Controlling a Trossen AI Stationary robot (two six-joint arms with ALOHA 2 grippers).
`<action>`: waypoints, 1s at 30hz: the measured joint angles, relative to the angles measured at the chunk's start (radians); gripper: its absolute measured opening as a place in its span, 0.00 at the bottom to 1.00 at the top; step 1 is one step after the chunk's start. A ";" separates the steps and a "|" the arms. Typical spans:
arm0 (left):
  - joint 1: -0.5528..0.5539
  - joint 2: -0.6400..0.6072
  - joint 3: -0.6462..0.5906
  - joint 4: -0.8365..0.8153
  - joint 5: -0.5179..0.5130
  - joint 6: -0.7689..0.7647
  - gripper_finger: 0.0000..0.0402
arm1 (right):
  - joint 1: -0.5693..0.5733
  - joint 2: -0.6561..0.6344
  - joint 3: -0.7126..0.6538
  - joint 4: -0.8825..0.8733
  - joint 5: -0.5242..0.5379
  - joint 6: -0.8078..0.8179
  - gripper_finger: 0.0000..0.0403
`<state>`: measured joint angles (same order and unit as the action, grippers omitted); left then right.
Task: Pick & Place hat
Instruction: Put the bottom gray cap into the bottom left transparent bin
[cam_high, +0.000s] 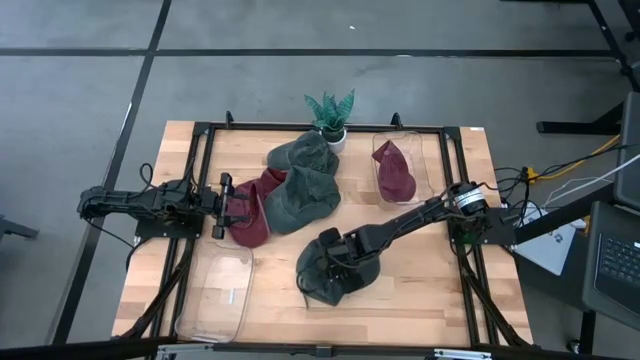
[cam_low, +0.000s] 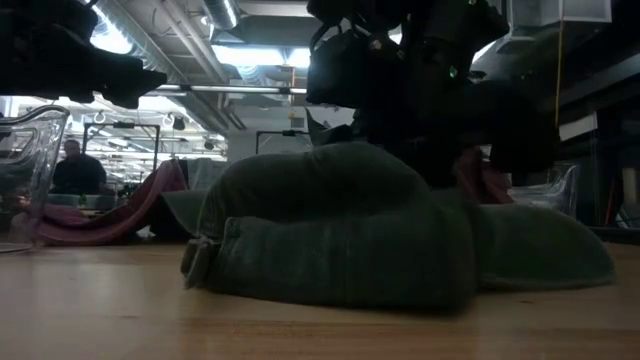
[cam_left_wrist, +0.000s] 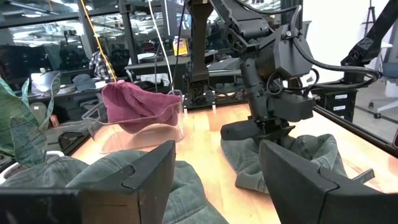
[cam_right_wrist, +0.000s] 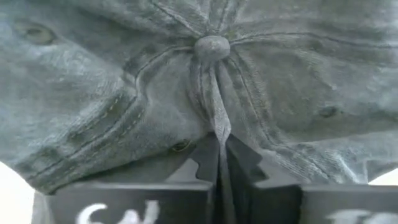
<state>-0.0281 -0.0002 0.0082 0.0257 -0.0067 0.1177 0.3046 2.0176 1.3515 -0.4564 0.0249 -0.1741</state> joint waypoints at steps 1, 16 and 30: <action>0.000 0.000 0.000 0.000 0.000 0.000 0.57 | -0.001 -0.008 0.000 0.000 -0.008 0.011 0.02; 0.000 0.000 0.000 0.000 0.000 0.000 0.57 | -0.061 -0.333 0.023 -0.097 -0.155 0.193 0.02; 0.000 0.000 0.000 0.000 0.000 0.000 0.57 | -0.120 -0.472 0.032 -0.006 -0.292 0.271 0.01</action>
<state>-0.0282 -0.0002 0.0082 0.0256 -0.0067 0.1177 0.1847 1.5453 1.3833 -0.4622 -0.2666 0.0967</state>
